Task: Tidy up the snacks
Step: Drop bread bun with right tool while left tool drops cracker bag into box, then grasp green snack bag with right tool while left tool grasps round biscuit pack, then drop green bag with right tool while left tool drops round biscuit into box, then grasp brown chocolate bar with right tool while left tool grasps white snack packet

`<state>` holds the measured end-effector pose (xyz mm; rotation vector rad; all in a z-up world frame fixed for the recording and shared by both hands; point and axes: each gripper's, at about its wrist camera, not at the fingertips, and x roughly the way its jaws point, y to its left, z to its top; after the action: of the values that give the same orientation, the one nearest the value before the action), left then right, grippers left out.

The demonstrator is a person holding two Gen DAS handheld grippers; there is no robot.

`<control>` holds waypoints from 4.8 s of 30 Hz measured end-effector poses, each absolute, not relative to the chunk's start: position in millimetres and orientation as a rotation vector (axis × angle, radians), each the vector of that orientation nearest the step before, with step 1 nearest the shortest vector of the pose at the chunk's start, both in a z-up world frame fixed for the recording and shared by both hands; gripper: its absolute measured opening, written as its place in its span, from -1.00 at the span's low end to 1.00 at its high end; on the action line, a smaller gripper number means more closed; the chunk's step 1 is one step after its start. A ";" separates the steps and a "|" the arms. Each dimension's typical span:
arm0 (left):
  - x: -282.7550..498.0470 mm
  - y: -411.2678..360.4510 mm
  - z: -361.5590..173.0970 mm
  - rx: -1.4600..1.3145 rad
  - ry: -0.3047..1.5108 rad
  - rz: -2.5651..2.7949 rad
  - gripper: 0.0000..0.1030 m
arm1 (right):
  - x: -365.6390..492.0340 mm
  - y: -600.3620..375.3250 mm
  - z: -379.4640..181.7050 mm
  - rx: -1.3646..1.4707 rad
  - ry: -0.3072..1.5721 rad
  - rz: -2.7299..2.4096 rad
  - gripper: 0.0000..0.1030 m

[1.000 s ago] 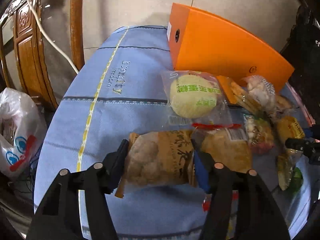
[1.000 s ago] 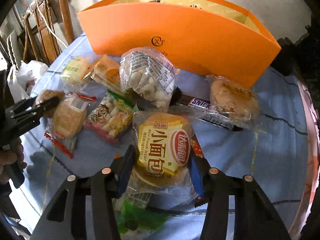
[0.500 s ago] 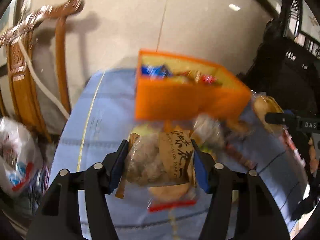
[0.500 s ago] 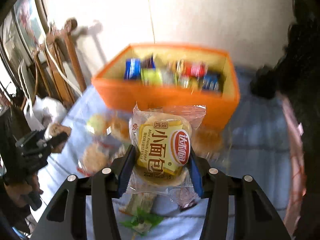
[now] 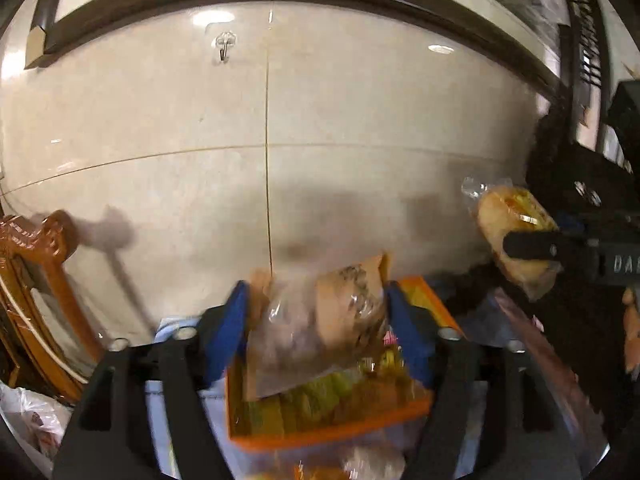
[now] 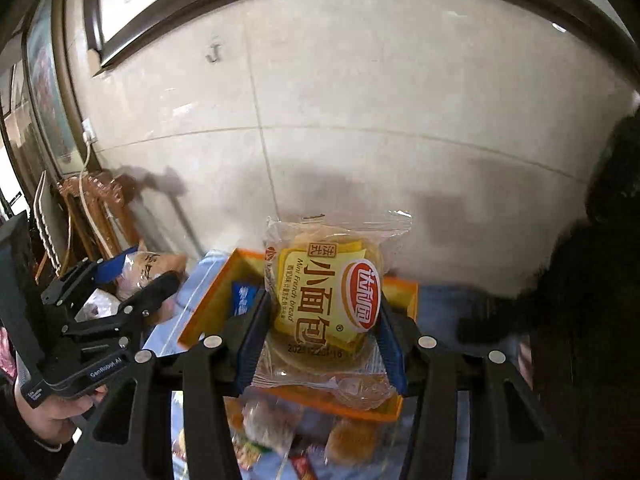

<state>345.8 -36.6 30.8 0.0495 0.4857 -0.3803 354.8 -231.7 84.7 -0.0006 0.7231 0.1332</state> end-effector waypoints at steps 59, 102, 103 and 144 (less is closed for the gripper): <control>194.6 -0.5 -234.1 0.180 0.798 -0.301 0.40 | 144.3 -153.2 -203.1 -0.087 1.123 0.146 -0.31; 333.1 -17.5 1.1 0.125 0.472 -0.320 0.41 | 333.5 -217.8 59.2 0.005 0.658 0.159 -0.30; 346.5 -23.4 6.2 0.130 0.483 -0.324 0.43 | 349.7 -216.3 63.5 0.002 0.661 0.149 -0.23; 146.1 -101.5 -263.2 0.329 0.818 -0.484 0.91 | 245.0 -230.1 -192.3 -0.151 1.112 0.150 0.55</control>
<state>146.1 -101.5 -263.2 0.3291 0.8180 -0.4845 245.0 -230.1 -192.3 -0.1508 1.1121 0.1496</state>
